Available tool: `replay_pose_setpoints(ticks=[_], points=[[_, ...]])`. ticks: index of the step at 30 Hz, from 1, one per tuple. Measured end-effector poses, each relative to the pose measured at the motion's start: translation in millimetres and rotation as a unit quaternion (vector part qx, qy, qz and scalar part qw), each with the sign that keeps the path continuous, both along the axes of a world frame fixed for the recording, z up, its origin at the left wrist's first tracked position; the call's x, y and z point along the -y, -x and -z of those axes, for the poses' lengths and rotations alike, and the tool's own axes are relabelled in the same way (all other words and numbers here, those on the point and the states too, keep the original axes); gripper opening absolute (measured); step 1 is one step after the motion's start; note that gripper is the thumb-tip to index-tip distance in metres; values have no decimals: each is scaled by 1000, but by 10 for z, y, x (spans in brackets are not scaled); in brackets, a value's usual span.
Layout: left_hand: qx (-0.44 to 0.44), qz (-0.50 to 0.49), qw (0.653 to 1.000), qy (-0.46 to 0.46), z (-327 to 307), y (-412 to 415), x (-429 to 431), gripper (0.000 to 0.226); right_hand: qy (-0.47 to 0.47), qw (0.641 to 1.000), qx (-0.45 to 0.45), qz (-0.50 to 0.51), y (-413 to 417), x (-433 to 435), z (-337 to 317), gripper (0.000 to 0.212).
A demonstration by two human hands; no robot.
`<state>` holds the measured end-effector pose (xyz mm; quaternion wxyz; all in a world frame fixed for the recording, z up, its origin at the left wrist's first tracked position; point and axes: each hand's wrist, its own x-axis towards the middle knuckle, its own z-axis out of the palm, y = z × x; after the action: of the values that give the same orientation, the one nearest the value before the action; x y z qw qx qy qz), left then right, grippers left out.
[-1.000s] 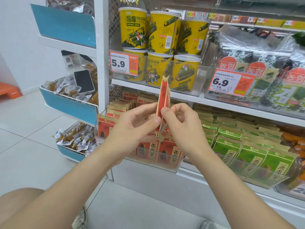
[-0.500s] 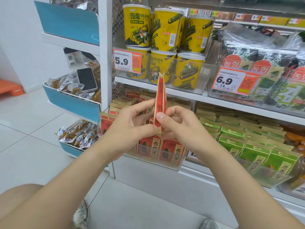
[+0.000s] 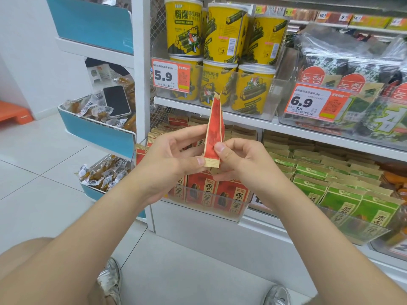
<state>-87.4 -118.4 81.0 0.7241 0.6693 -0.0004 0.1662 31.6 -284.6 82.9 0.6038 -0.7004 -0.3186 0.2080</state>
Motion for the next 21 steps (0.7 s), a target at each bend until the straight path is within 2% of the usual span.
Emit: replay_pose_setpoints(ticks=[4,8,11,13,16,21], points=[[0,-10,1000,6,4,-10,8,65,-10,1000,-3,2,-7,1,13,34],[7,14,1000,0,15,-26,-18,81,-10,1000,5,-10,-20,12,13,42],[-3,19,1000,-8,12,-46,-27,83,-1,1000,15,-28,-44,23,16,43],[-14,21,1000,10,-11,-50,-12,69,5,999,16,-34,-28,33,12,40],[-36,11,999,21,-38,-41,33,36,20,999,46,9,5,27,6,40],[-74,-14,997,8,5,-19,112,31,88,974,169,125,62,-49,110,59]])
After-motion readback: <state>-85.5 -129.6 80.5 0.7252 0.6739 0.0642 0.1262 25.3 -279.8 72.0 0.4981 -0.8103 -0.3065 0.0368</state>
